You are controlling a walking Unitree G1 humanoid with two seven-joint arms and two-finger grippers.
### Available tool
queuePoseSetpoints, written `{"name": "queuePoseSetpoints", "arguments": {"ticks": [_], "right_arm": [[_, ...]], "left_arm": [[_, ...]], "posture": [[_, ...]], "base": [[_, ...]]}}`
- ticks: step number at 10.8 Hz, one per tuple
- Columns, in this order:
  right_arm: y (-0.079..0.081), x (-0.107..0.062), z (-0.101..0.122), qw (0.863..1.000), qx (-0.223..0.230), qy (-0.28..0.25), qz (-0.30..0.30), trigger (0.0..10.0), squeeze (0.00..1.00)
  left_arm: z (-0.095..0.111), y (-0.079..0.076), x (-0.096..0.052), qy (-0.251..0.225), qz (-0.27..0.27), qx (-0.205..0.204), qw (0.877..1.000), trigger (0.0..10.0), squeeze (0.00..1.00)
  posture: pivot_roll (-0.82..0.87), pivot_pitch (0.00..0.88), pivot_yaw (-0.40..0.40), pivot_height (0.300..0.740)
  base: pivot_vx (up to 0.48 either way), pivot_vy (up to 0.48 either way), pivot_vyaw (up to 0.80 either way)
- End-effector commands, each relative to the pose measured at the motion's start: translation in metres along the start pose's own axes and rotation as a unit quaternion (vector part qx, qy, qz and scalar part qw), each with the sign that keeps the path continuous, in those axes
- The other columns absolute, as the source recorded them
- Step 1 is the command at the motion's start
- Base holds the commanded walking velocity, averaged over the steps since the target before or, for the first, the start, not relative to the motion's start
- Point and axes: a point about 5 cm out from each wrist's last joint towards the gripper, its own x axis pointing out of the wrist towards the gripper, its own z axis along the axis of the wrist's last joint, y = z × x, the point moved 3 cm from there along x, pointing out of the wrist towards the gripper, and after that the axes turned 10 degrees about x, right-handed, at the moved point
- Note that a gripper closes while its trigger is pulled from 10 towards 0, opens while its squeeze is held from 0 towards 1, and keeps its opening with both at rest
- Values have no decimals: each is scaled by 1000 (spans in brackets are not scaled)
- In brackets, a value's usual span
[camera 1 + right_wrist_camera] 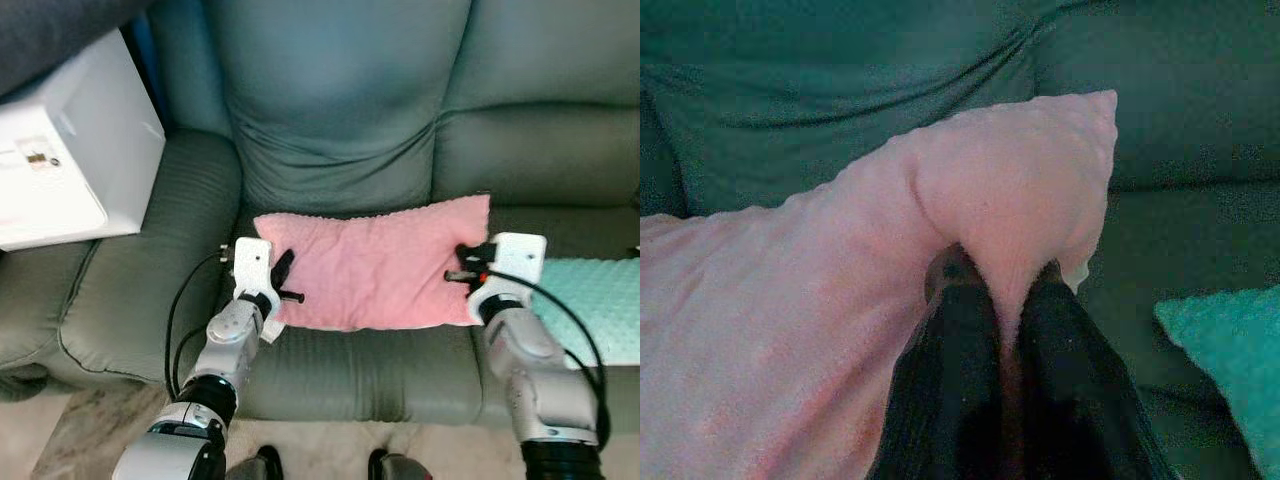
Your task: Move the pillow to the sofa
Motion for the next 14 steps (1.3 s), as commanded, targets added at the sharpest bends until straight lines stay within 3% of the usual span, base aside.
{"name": "queuePoseSetpoints", "arguments": {"ticks": [1,4,7,10,14], "right_arm": [[1,4,-7,1000,0,3,1,10000,0],[-14,15,-23,999,21,25,-34,10000,0],[-24,32,-22,999,20,13,-48,10000,0],[-25,47,5,998,4,-39,-42,10000,0],[-34,51,15,997,-4,-61,-44,10000,0]], "left_arm": [[2,4,2,0,17,14,1000,10000,0],[1,4,3,6,26,21,999,10000,0],[6,8,8,9,52,15,999,10000,0],[32,18,19,-16,84,-18,996,10000,0],[48,11,27,-30,85,-37,995,10000,0]], "posture": [[-200,309,73,740],[-188,372,86,740],[-180,406,96,740],[-193,409,100,740],[-206,413,99,740]], "base": [[0,0,0],[0,0,0],[0,0,0],[0,0,0],[0,0,0]]}}
